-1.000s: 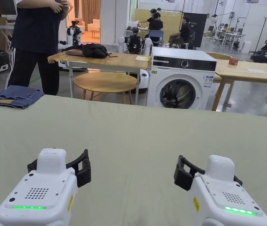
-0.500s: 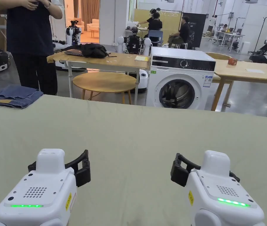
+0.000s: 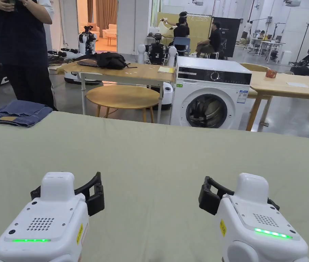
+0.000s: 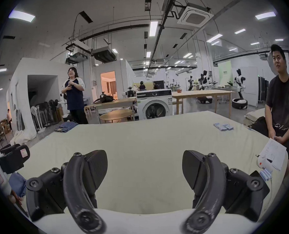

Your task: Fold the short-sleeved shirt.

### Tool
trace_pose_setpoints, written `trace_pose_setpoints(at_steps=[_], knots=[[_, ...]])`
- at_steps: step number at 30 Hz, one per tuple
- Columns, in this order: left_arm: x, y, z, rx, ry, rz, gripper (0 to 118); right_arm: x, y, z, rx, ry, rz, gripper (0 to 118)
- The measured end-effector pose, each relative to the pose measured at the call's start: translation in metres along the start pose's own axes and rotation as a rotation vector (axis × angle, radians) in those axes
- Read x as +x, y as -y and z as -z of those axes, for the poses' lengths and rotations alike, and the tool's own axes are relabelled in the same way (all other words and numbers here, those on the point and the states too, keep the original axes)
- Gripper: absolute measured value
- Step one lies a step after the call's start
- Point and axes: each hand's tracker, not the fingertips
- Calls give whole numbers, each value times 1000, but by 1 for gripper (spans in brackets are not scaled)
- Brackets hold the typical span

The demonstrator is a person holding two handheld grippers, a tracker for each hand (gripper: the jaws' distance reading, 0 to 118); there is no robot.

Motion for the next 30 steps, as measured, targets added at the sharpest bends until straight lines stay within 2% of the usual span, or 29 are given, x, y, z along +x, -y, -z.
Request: trace_pose_setpoints(at_steps=[15, 23, 26, 30], knots=[[-2, -6, 0, 4, 23, 23, 71, 4, -2, 5, -11, 16, -7, 93], [-3, -2, 1, -12, 23, 23, 72, 1, 4, 9, -57, -5, -69, 93], [-2, -1, 2, -17, 29, 24, 71, 1, 10, 10, -34, 30, -91, 93], [-2, 0, 2, -18, 34, 28, 71, 3, 8, 11, -36, 45, -63, 93]])
